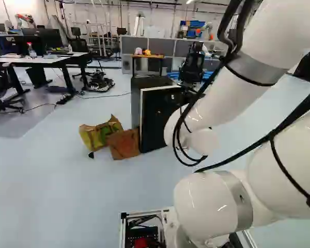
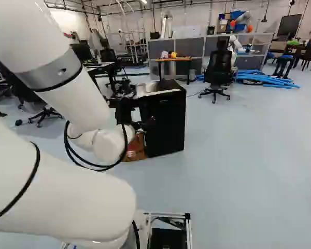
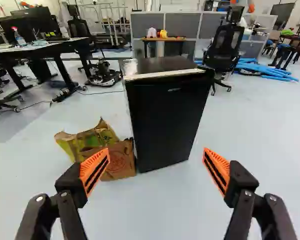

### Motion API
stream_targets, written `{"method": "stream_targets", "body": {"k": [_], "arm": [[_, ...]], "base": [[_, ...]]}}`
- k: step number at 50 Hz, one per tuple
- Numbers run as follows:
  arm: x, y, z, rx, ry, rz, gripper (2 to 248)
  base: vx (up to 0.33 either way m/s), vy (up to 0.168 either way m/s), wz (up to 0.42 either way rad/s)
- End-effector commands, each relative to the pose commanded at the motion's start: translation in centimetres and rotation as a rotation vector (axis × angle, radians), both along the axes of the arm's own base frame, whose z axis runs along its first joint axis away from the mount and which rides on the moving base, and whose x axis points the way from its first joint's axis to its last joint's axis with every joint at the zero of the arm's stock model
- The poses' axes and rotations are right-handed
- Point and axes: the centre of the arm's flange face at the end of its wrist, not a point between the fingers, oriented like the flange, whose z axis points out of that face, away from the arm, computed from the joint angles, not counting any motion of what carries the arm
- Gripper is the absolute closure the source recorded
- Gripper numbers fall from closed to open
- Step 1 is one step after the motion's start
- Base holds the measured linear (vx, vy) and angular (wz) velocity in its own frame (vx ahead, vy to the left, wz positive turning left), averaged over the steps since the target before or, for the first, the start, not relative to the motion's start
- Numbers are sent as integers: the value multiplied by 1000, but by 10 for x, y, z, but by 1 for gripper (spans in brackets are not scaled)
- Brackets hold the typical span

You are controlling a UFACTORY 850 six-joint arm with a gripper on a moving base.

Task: Grab a drink from the fridge

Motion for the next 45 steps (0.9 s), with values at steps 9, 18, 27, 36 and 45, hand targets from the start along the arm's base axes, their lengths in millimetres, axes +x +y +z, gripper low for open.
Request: {"method": "stream_targets", "body": {"k": [9, 18, 27, 36, 45], "arm": [[0, 0, 0, 0, 0, 0, 3], [0, 0, 0, 0, 0, 0, 3], [0, 0, 0, 0, 0, 0, 3], [0, 0, 0, 0, 0, 0, 3], [0, 0, 0, 0, 0, 0, 3]], "base": [[-1, -1, -5], [11, -4, -6], [27, -2, 0], [38, -1, -2], [60, 0, -2]]}}
